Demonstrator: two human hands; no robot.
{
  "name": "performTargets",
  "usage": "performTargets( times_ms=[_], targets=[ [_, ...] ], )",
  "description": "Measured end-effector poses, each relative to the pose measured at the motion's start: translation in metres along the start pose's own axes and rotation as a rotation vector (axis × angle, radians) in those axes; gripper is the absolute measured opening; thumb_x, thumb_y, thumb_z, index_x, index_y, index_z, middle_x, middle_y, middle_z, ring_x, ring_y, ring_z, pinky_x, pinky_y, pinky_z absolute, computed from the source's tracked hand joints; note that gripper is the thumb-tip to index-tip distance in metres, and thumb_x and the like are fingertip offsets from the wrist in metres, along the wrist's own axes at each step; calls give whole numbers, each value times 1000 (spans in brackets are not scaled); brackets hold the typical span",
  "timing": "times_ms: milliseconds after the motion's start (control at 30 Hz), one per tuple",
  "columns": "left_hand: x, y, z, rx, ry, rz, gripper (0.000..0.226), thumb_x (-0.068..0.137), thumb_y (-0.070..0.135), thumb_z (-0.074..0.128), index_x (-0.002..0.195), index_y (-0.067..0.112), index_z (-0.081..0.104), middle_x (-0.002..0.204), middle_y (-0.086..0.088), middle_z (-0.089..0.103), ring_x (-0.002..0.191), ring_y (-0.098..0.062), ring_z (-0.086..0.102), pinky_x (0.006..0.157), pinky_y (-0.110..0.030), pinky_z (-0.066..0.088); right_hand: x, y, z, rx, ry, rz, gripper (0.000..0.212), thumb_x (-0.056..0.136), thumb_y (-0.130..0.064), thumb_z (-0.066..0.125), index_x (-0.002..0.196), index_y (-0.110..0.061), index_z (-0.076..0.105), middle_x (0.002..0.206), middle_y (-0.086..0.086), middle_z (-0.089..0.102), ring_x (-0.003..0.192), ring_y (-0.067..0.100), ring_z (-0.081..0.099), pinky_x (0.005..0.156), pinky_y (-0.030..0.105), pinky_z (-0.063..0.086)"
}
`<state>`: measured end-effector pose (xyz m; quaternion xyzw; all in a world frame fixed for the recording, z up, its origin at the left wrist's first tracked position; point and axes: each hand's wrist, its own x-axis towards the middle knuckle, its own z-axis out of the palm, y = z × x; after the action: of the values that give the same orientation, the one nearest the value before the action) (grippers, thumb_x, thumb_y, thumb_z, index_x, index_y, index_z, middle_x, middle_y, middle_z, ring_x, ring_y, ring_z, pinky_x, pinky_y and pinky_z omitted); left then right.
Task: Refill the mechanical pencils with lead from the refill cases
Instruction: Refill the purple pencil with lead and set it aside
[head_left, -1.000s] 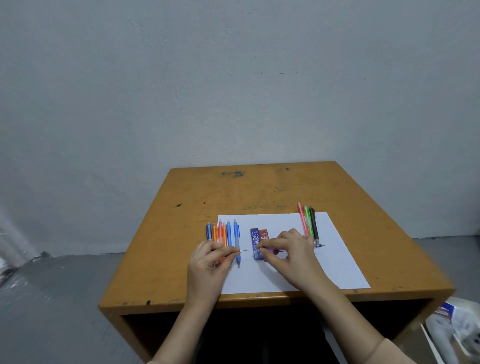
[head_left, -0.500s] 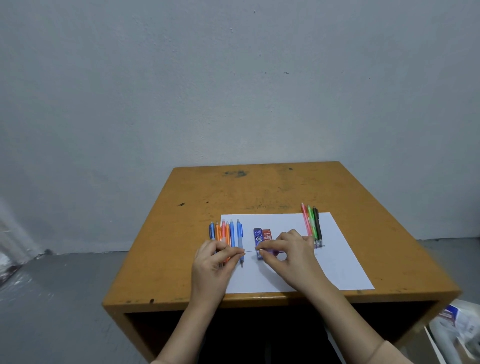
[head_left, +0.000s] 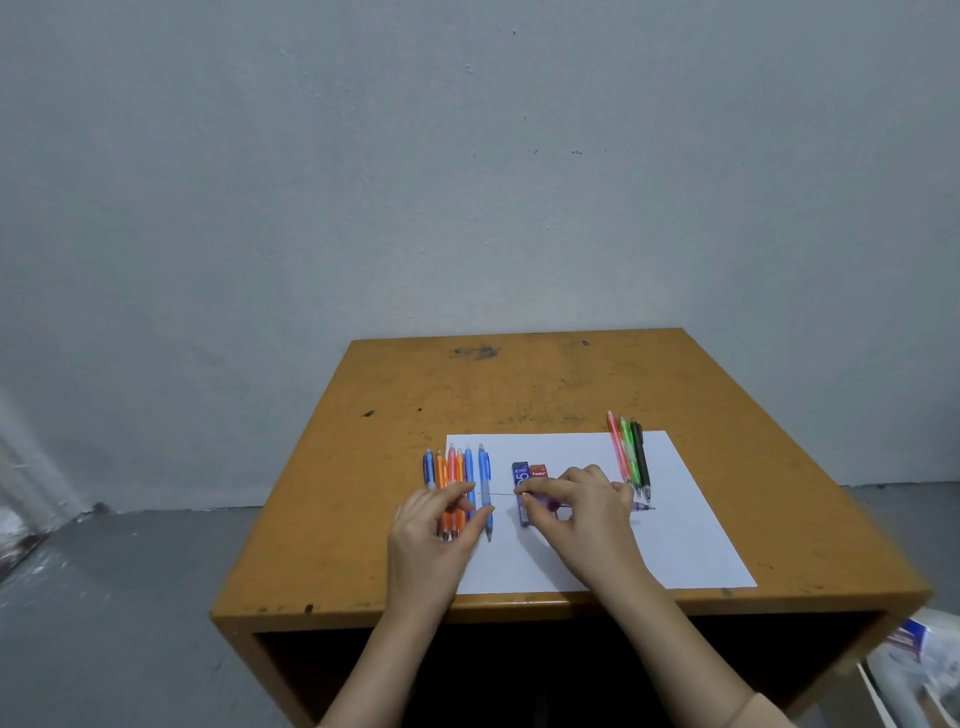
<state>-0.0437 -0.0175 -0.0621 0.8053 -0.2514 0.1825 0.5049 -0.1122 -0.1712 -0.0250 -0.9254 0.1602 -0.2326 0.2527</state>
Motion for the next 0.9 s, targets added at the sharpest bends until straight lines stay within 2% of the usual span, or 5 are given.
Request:
performTargets(
  times_ms=[100, 300, 467, 600, 900],
  targets=[
    [0, 2, -1, -2, 17, 27, 24, 73, 19, 79, 97, 18, 74, 86, 28, 57, 87, -7, 61, 74, -38, 56, 1, -2, 1, 2, 3, 29, 23, 92, -44, 54, 109, -41, 68, 98, -11, 62, 103, 6, 43, 82, 30, 20],
    [-2, 2, -1, -10, 18, 91, 24, 74, 16, 78, 97, 16, 75, 87, 28, 58, 88, -3, 59, 72, -38, 56, 0, -7, 4, -21, -18, 41, 24, 93, -44, 52, 112, -41, 67, 105, -11, 63, 105, 6, 42, 82, 29, 18],
    [-3, 0, 0, -52, 74, -1, 28, 75, 16, 77, 103, 18, 73, 92, 14, 66, 92, -10, 62, 74, -37, 58, 1, -8, 3, -19, -14, 50, 23, 93, -44, 52, 111, -42, 67, 102, -11, 63, 101, 5, 40, 79, 28, 17],
    [-3, -3, 1, -23, 50, 90, 32, 74, 13, 78, 105, 15, 73, 95, 5, 71, 89, -12, 63, 73, -40, 57, 0, -10, 3, -17, -14, 44, 24, 93, -44, 52, 111, -42, 67, 103, -12, 64, 94, 1, 33, 78, 27, 16],
    [-3, -3, 1, -38, 67, 62, 37, 74, 10, 78, 110, 12, 69, 96, 5, 70, 92, -14, 63, 75, -39, 58, -1, -13, 2, -11, -33, 67, 25, 93, -44, 51, 113, -42, 66, 107, -11, 63, 105, 5, 40, 80, 28, 16]
  ],
)
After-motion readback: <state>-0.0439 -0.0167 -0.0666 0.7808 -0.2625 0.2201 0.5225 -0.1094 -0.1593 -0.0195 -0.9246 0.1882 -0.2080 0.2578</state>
